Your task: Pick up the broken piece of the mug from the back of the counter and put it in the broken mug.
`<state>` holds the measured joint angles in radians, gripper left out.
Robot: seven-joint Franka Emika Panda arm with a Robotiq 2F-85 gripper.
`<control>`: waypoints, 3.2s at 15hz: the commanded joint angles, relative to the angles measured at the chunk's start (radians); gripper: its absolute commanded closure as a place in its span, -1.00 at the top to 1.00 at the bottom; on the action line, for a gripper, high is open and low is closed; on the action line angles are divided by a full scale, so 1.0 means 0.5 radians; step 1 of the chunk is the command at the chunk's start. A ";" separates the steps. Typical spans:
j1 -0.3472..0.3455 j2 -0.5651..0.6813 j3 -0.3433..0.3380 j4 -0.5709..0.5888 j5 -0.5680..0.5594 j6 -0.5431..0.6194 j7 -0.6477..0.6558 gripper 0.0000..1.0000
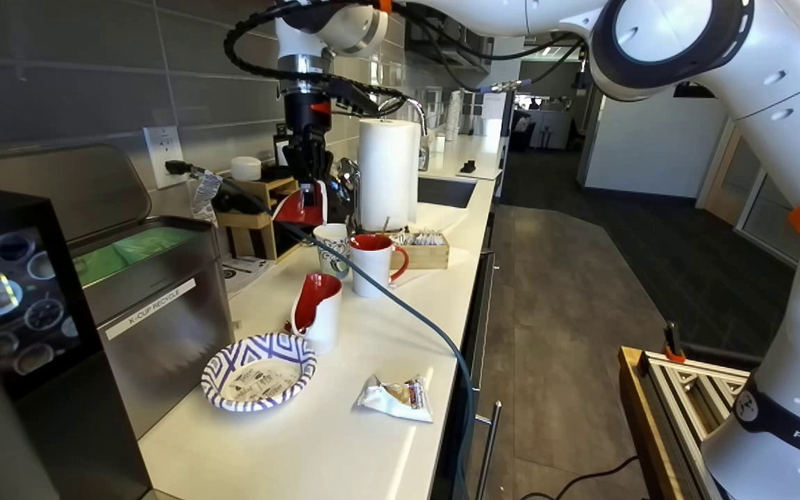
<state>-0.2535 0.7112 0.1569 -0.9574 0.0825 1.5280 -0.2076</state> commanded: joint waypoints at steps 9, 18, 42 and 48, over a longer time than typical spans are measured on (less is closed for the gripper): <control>-0.236 -0.669 0.015 -0.975 0.453 0.410 -0.085 -0.94; -0.187 -1.308 -0.378 -1.821 0.790 0.103 -1.224 -0.94; 0.461 -2.051 -0.215 -2.963 0.480 1.817 0.298 -0.94; 0.471 -1.640 -0.066 -2.692 -0.118 1.944 0.705 -0.94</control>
<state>-0.0169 -0.2182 0.1162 -2.3971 0.1423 2.4934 0.0656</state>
